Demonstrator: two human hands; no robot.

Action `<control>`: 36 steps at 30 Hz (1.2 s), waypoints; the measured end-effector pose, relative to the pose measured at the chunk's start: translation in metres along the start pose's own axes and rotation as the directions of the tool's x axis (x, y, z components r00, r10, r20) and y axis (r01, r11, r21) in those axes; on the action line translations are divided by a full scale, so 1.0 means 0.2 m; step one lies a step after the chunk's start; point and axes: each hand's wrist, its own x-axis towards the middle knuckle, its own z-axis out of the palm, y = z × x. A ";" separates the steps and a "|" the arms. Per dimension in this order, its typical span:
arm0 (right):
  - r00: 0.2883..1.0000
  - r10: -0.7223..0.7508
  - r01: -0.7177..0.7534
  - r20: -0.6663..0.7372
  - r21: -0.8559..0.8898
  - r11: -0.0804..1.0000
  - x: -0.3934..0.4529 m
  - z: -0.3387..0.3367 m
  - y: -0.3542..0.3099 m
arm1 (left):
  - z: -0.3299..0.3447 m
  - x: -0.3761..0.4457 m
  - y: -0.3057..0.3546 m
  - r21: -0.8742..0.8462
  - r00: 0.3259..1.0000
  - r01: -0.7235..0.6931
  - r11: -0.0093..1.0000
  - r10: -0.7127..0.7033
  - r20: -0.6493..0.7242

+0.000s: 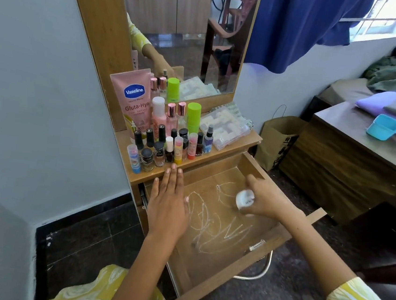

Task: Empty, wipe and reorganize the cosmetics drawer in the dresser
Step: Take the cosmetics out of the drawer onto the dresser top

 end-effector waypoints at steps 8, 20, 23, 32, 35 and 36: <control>0.829 -0.170 0.319 -0.533 0.200 0.926 0.27 -0.34 -0.16 | -0.05 -0.04 0.17 -0.069 0.999 -0.042 0.997 0.041 -0.003; 0.786 -0.019 0.345 -0.617 0.414 0.842 0.51 -0.32 -0.03 | -0.05 0.35 0.47 0.217 0.943 -0.314 0.924 0.331 -0.045; 0.869 0.048 0.289 -0.492 0.584 0.759 0.50 -0.28 0.07 | -0.04 0.45 0.49 0.327 0.930 -0.351 0.877 0.367 0.014; 0.848 -0.008 0.251 -0.530 0.389 0.887 0.52 -0.22 0.15 | 0.01 0.54 0.51 0.354 0.940 -0.340 0.871 0.328 0.095; 0.835 -0.099 0.282 -0.542 0.266 0.922 0.50 -0.19 0.17 | 0.01 0.55 0.51 0.292 0.942 -0.335 0.896 0.321 0.097; 0.834 -0.109 0.276 -0.541 0.238 0.931 0.49 -0.18 0.18 | 0.00 0.55 0.51 0.277 0.943 -0.334 0.901 0.320 0.097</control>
